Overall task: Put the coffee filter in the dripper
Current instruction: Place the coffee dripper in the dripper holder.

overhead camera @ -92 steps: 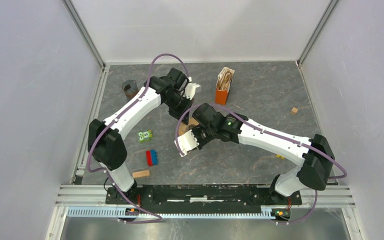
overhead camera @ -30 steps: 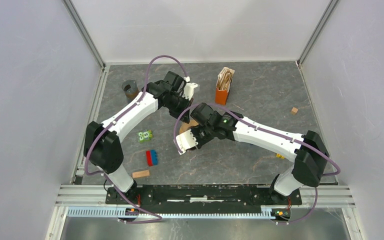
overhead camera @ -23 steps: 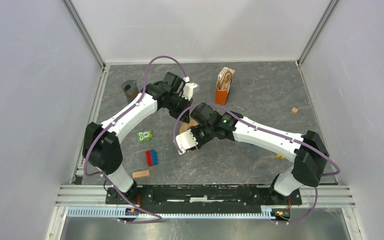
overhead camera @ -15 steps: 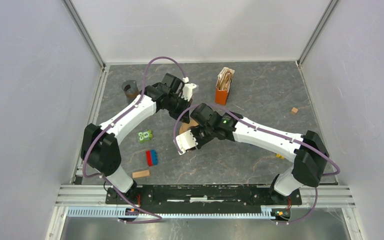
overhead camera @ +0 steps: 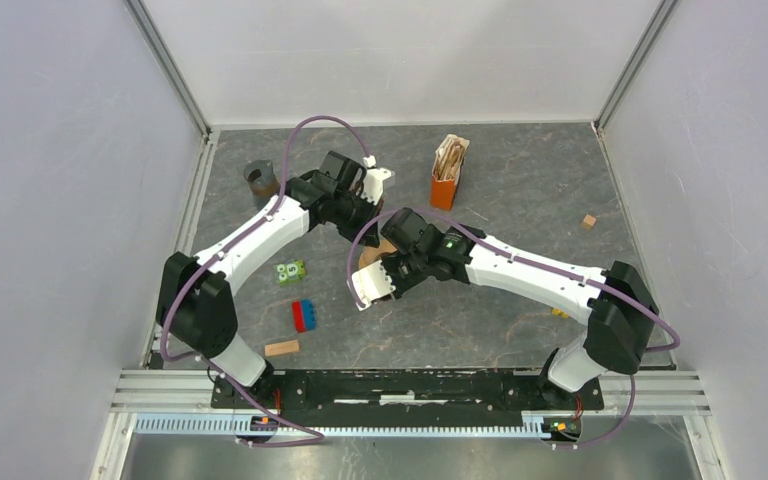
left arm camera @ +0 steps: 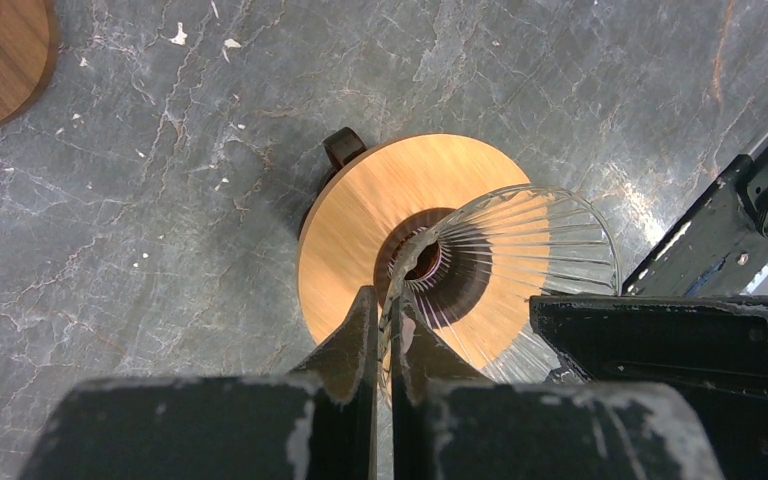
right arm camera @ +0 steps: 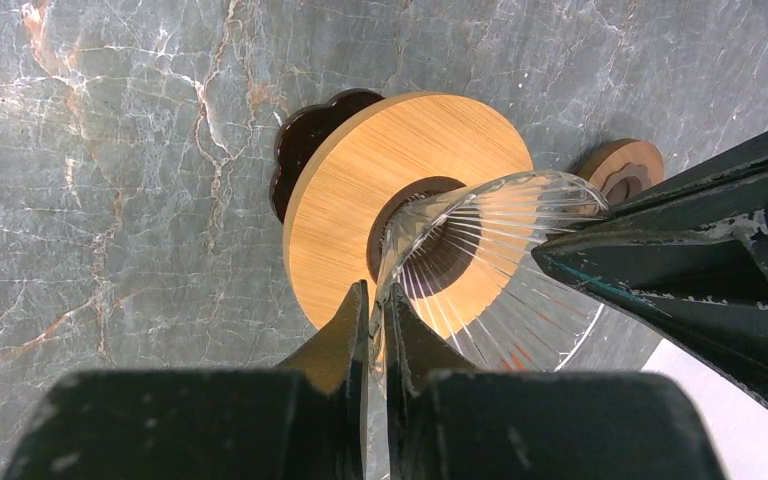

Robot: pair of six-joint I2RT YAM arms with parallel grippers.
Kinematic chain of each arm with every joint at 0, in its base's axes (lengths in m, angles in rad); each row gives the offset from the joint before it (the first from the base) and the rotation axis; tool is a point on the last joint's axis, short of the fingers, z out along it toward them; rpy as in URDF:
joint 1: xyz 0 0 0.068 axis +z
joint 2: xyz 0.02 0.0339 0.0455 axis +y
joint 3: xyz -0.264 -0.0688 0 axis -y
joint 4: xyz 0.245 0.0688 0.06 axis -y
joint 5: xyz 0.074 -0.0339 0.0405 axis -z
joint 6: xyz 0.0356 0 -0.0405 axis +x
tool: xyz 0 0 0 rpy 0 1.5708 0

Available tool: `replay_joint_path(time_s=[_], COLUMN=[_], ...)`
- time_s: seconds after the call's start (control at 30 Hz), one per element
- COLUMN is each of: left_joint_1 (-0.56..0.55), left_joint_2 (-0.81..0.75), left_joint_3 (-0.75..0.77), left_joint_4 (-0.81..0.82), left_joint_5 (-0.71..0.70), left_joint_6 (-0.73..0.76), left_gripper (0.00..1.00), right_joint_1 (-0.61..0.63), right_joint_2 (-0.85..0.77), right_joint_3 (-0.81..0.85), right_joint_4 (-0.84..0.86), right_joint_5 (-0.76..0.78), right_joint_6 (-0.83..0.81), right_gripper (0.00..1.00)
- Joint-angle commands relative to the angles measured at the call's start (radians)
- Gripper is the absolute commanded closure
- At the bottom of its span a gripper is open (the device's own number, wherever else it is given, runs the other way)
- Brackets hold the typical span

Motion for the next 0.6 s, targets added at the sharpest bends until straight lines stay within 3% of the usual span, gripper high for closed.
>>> replay_joint_path(time_s=[0.0,0.57], left_joint_1=[-0.022,-0.03], left_joint_2=[0.054,0.036], left_joint_3=[-0.094,-0.176], left_joint_4=[-0.046,-0.015], left_joint_5=[-0.066,-0.078], left_joint_6=[0.021,0.035], left_gripper=[0.98,0.98], right_joint_1=[-0.003,-0.003], right_joint_2=[0.1,0.141], right_joint_3=[-0.071,-0.074], right_joint_4=[-0.029,-0.017], right_joint_5=[-0.047,-0.036], right_joint_6=[0.032,0.05], right_gripper=[1.0,1.0])
